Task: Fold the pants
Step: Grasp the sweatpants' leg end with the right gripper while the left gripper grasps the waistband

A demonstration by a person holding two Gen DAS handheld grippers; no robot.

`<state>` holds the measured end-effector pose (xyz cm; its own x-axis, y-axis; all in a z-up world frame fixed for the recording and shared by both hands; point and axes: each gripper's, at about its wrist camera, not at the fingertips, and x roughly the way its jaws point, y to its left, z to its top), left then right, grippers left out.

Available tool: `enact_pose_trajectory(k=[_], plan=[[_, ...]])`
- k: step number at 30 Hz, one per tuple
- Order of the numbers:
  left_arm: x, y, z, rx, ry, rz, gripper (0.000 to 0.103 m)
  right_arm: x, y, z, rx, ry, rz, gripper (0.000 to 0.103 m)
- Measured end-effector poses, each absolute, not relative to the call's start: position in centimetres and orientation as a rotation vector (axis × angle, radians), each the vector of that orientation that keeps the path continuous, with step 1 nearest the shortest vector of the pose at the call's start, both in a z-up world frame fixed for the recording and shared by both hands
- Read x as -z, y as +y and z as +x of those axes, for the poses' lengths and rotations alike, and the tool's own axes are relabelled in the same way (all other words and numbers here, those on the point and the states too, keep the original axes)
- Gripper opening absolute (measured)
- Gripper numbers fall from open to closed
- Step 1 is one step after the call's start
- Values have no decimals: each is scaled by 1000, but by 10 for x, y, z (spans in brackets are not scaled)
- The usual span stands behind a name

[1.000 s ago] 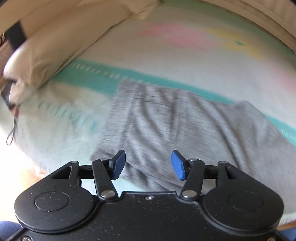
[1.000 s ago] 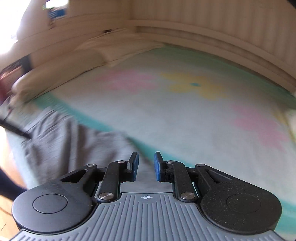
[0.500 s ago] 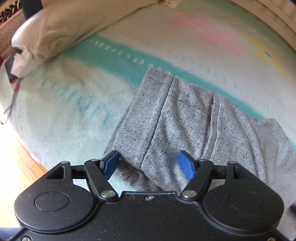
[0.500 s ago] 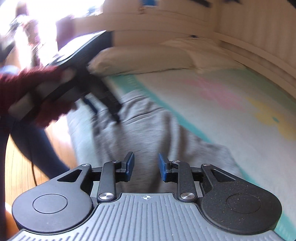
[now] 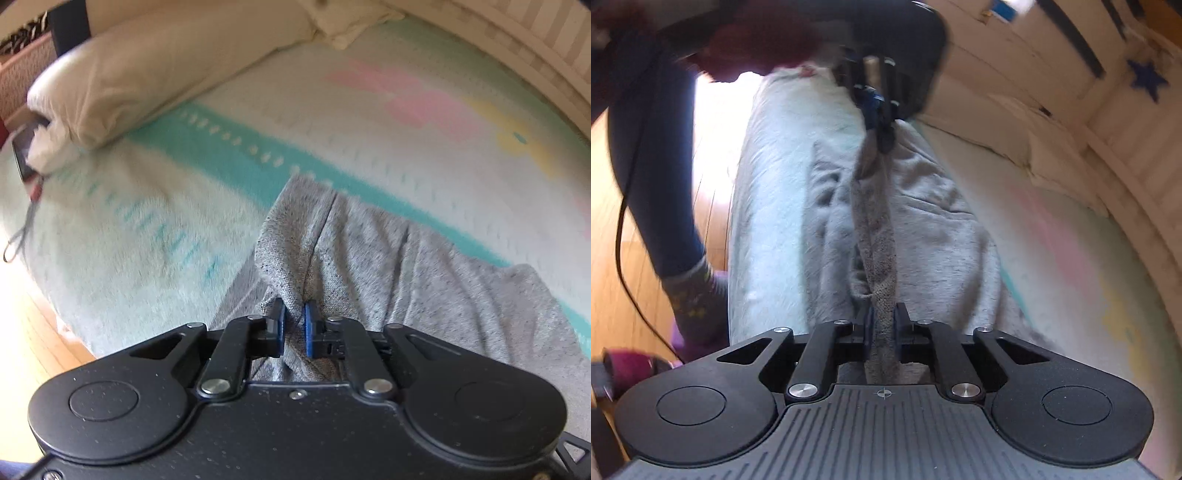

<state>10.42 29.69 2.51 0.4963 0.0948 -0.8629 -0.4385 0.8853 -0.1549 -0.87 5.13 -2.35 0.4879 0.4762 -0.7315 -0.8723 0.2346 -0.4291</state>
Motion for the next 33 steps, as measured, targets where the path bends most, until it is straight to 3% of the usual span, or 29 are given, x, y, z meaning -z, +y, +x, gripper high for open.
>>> enact_pose_trajectory(k=[5, 7, 9, 11, 13, 14, 17, 19, 21, 27, 29, 33], plan=[[-52, 302, 93, -303, 929, -379, 13, -4, 44, 12, -1041, 636, -633, 11], [-59, 307, 88, -303, 907, -371, 13, 5, 49, 9, -1048, 661, -647, 11], [-53, 314, 90, -314, 948, -379, 14, 27, 57, 3, -1066, 688, -759, 13], [-30, 321, 98, -365, 1055, -399, 25, 36, 56, -3, -1078, 680, -796, 15], [-8, 329, 101, -434, 1150, -454, 25, 24, 50, -3, -1100, 693, -741, 18], [-5, 334, 97, -452, 1138, -507, 29, 13, 45, -1, -1115, 695, -681, 18], [-25, 335, 83, -593, 1020, -496, 25, -12, 27, 13, -1095, 697, -504, 27], [-40, 326, 82, -640, 942, -421, 19, -16, 19, 26, -1029, 713, -461, 27], [-51, 312, 89, -565, 923, -394, 20, -12, 12, 37, -949, 739, -473, 27], [-45, 236, 134, -269, 1041, -269, 22, 27, -7, 47, -834, 953, -546, 28], [-36, 212, 150, -191, 1092, -234, 29, 28, -11, 39, -859, 928, -568, 28], [-22, 177, 180, -84, 1153, -143, 29, 11, -26, 47, -847, 946, -501, 27]])
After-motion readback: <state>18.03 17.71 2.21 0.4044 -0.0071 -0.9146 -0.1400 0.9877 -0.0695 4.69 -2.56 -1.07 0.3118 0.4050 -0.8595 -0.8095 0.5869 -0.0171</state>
